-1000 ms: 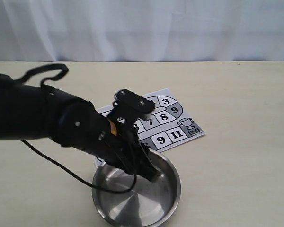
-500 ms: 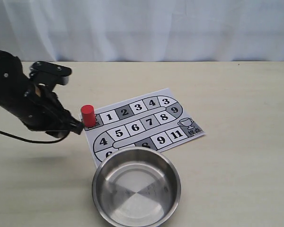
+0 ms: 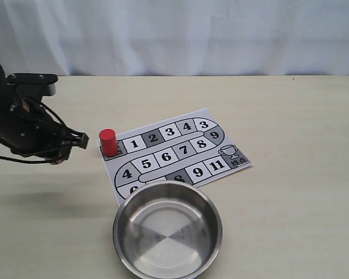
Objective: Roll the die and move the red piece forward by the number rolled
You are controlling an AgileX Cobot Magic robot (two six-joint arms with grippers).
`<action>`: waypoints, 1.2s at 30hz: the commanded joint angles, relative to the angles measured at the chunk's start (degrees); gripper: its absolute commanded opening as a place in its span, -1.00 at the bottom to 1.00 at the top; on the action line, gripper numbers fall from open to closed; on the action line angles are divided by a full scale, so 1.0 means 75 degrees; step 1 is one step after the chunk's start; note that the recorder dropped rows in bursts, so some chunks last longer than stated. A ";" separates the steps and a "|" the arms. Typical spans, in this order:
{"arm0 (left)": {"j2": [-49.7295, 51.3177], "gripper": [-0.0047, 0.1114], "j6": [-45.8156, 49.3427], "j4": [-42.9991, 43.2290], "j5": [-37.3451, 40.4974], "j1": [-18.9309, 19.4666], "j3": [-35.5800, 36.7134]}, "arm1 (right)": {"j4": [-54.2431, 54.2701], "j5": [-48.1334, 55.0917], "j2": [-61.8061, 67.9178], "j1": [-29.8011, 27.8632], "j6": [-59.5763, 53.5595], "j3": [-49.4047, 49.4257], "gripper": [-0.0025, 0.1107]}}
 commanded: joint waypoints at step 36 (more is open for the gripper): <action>0.0314 0.24 0.0170 -0.0552 -0.0802 -0.0526 -0.0068 | 0.0003 0.0003 -0.0038 0.0015 -0.0024 0.0021 -0.88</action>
